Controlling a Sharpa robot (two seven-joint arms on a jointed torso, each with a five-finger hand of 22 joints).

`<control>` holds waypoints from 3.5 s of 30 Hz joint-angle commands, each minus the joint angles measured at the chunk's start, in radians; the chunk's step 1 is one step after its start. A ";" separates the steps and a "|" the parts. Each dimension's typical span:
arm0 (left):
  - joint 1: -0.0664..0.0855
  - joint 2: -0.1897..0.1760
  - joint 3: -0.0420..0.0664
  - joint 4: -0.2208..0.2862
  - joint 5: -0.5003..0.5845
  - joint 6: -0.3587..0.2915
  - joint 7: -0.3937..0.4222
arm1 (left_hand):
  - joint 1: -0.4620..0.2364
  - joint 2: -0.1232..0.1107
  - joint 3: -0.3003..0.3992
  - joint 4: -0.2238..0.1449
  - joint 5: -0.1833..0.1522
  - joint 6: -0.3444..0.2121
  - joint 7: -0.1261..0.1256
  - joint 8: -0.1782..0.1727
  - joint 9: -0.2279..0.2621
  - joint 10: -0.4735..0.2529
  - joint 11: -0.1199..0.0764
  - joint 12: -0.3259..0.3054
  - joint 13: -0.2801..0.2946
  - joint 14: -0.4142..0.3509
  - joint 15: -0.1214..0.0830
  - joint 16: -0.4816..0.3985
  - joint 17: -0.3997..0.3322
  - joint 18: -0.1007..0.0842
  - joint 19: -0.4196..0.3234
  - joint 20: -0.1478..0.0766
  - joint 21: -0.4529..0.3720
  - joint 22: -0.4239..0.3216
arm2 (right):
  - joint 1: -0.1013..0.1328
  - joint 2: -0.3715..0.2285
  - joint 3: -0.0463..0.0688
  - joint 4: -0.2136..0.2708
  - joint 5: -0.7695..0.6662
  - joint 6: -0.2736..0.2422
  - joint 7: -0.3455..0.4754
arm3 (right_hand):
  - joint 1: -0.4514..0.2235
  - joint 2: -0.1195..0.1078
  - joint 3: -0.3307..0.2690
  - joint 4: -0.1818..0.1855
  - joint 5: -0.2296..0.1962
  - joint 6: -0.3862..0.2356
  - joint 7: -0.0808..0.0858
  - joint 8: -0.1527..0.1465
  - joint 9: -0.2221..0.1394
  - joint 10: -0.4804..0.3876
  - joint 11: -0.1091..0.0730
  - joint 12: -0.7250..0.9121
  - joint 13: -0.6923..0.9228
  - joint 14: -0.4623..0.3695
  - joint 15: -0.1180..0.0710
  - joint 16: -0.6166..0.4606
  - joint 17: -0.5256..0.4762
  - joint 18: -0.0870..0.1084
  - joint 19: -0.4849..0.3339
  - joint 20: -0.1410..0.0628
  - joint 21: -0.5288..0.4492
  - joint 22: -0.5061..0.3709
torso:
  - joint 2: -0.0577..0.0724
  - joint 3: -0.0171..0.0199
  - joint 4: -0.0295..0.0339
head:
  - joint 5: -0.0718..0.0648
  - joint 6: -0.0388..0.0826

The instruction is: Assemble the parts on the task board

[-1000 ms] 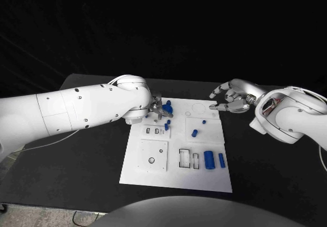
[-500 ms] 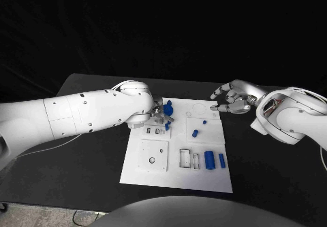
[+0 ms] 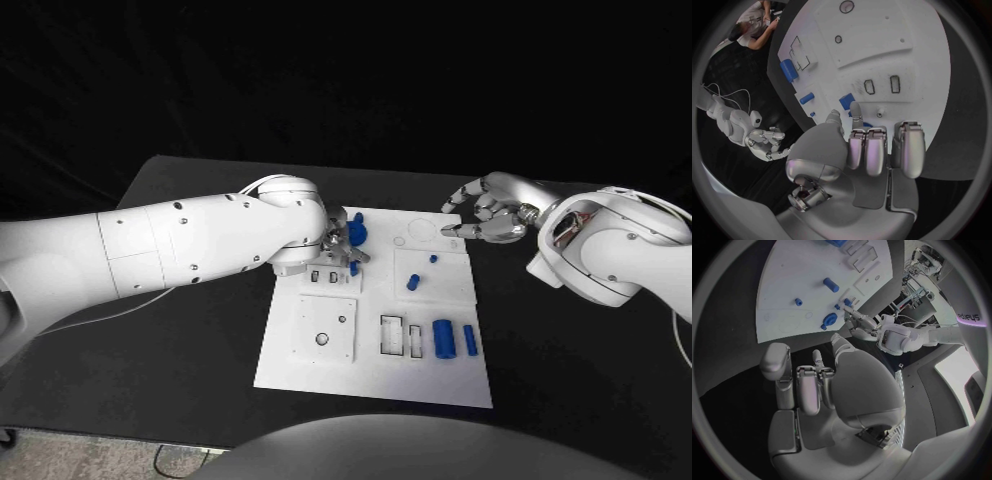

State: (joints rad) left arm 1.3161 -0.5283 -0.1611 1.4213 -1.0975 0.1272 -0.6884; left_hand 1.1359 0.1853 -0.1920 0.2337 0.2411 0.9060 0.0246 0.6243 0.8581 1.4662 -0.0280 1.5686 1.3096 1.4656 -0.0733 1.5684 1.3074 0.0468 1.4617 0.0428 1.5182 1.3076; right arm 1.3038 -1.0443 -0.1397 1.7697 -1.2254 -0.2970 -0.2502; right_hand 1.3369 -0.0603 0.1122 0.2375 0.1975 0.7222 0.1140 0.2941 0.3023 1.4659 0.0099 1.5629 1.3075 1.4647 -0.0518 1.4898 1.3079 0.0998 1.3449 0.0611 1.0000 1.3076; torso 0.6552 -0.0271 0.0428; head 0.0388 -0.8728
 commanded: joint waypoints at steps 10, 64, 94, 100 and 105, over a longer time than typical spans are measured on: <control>-0.005 0.004 0.002 0.001 0.006 0.020 0.002 | 0.022 -0.001 0.016 -0.009 0.016 0.021 -0.003 -0.012 0.010 0.105 -0.011 0.002 0.261 0.105 -0.006 0.002 0.263 -0.013 0.001 -0.008 -0.005 0.131 | -0.003 0.003 0.000 -0.003 0.022 0.023 0.008 | -0.006 0.009 -0.008 0.004 0.006 0.008 -0.002 0.005 -0.003 0.086 0.009 -0.007 0.249 0.071 0.008 -0.008 0.181 0.014 -0.007 0.005 -0.012 0.073 | 0.000 -0.0006 -0.0001 | -0.003 0.000; -0.010 -0.050 0.001 0.023 0.042 0.036 0.011 | 0.063 -0.111 0.308 -0.114 0.183 0.055 -0.006 -0.179 0.096 0.105 -0.016 0.002 0.261 0.105 -0.012 0.002 0.263 -0.010 -0.007 -0.014 -0.018 0.130 | -0.014 0.005 0.000 -0.022 0.036 0.058 -0.002 | 0.003 0.014 -0.008 -0.005 0.015 0.013 -0.001 0.010 -0.011 0.053 0.010 -0.033 0.225 0.046 0.009 -0.067 0.128 0.028 -0.038 0.007 -0.089 0.051 | -0.001 -0.0007 0.0011 | -0.011 0.000; -0.012 -0.102 -0.008 0.072 0.024 -0.004 0.013 | 0.008 -0.146 0.414 -0.114 0.168 0.053 0.003 -0.230 0.122 0.105 -0.010 0.002 0.261 0.105 -0.007 0.002 0.263 -0.010 -0.007 -0.011 -0.023 0.132 | -0.016 0.004 0.000 -0.026 0.063 0.078 -0.007 | 0.005 0.017 -0.008 -0.007 0.015 0.007 -0.001 0.008 -0.016 0.048 0.010 -0.038 0.221 0.043 0.010 -0.076 0.120 0.029 -0.042 0.007 -0.101 0.048 | -0.001 0.0001 -0.0004 | 0.006 0.000; -0.012 -0.107 -0.009 0.073 0.016 -0.002 0.012 | 0.007 -0.146 0.418 -0.115 0.167 0.054 0.003 -0.232 0.122 0.105 -0.009 0.002 0.261 0.105 -0.007 0.002 0.263 -0.010 -0.008 -0.010 -0.023 0.131 | -0.016 0.002 0.000 -0.026 0.064 0.081 -0.009 | 0.005 0.017 -0.008 -0.007 0.015 0.004 0.000 0.007 -0.017 0.047 0.010 -0.039 0.220 0.042 0.010 -0.078 0.119 0.030 -0.042 0.007 -0.104 0.047 | -0.002 0.0004 0.0014 | 0.004 0.000; -0.013 -0.113 -0.011 0.074 0.012 0.000 0.011 | 0.007 -0.146 0.422 -0.116 0.168 0.055 0.002 -0.233 0.122 0.105 -0.009 0.002 0.261 0.105 -0.007 0.002 0.263 -0.010 -0.008 -0.010 -0.023 0.131 | -0.016 0.001 0.000 -0.026 0.065 0.083 -0.010 | 0.005 0.017 -0.008 -0.007 0.015 0.004 0.000 0.007 -0.017 0.047 0.010 -0.039 0.220 0.042 0.010 -0.078 0.119 0.030 -0.042 0.007 -0.104 0.047 | -0.002 0.0001 0.0013 | 0.004 0.000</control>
State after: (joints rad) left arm 1.3030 -0.6411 -0.1719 1.4934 -1.0709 0.1291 -0.6830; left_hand 1.1466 0.0366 0.2228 0.1196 0.4151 0.9582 0.0266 0.3979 0.9790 1.4663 -0.0462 1.5686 1.3085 1.4654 -0.0802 1.5684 1.3074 0.0471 1.4581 0.0321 1.5008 1.3075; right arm 1.2879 -1.0430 -0.1400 1.7444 -1.1620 -0.2292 -0.2554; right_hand 1.3425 -0.0500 0.1039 0.2347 0.2072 0.7290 0.1143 0.2977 0.2860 1.4688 0.0128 1.5274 1.3078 1.4682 -0.0484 1.4130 1.3073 0.1156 1.3108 0.0698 0.8997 1.3073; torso 0.6536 -0.0267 0.0439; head 0.0431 -0.8728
